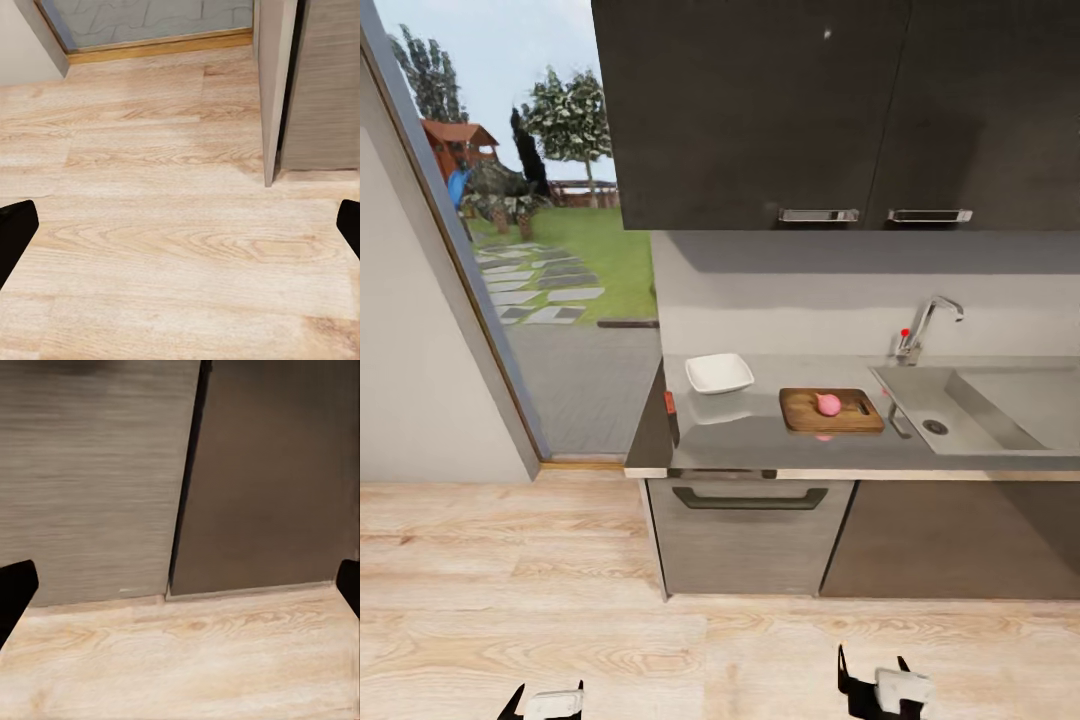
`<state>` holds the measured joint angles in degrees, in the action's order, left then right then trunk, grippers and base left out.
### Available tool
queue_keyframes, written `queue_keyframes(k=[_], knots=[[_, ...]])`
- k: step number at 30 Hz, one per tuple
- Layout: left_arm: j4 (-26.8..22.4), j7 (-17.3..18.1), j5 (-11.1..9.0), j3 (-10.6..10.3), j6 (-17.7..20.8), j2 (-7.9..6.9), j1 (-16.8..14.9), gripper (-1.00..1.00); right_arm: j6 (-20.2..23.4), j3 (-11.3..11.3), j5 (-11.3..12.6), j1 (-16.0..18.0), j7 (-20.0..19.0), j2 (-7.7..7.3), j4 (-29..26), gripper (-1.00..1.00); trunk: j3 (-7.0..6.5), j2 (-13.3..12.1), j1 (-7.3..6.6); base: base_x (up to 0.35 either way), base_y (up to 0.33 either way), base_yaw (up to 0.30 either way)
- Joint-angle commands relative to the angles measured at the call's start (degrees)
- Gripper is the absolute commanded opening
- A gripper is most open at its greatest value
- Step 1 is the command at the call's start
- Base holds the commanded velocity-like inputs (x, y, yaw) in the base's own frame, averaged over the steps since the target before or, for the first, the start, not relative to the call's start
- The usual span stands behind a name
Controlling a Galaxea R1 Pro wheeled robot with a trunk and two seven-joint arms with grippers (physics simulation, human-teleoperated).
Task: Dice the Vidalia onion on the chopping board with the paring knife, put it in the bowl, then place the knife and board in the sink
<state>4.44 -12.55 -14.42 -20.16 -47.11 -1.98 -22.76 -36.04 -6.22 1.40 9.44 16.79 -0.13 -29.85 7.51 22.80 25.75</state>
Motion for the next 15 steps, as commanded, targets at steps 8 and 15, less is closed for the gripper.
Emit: queue_keyframes(k=[8, 15], knots=[[0.22, -0.17, -0.38, -0.49, -0.27, 0.07, -0.09, 1.0, 36.45, -0.32, -6.82, 0.06, 8.27, -0.05, -38.89, 1.0, 0.13, 0.12, 0.03, -0.053, 0.098, 0.0], [0.17, -0.19, -0.35, -0.51, 1.73, 0.21, -0.09, 1.0, 61.38, -0.29, -15.64, 3.53, 8.93, 0.04, -60.32, 1.0, 0.13, 0.12, 0.03, -0.109, 0.143, 0.0]])
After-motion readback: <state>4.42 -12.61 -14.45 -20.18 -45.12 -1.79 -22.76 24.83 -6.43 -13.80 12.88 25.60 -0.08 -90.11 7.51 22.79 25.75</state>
